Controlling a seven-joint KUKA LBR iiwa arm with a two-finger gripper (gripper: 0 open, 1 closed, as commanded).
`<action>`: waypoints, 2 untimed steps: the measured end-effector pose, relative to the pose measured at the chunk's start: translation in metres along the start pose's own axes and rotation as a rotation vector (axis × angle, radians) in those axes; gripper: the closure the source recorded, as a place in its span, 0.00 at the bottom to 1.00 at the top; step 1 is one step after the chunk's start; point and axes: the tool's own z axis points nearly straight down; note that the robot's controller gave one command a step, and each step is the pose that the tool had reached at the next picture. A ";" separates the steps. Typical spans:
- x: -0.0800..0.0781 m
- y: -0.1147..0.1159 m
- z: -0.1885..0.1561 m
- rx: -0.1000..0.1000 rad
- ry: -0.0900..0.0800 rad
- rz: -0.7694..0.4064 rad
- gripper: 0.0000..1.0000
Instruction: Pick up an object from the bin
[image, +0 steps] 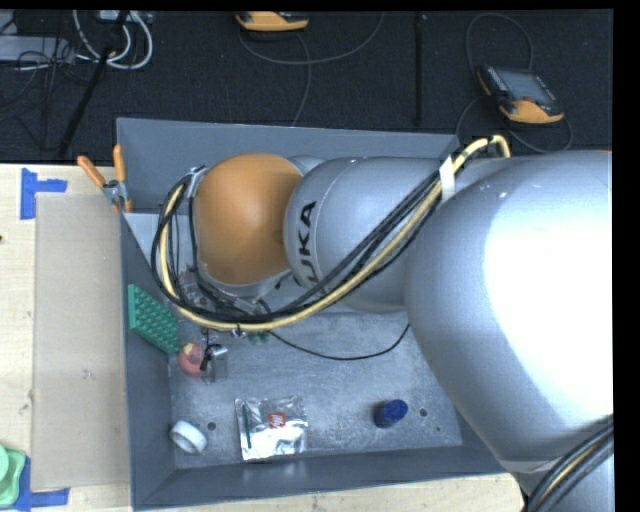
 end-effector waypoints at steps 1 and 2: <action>0.010 -0.004 0.037 0.001 0.003 0.102 0.00; -0.010 -0.004 0.035 0.000 -0.001 0.251 0.00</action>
Offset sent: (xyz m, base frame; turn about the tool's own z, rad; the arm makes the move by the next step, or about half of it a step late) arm -0.0072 -0.0064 -0.0347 0.1022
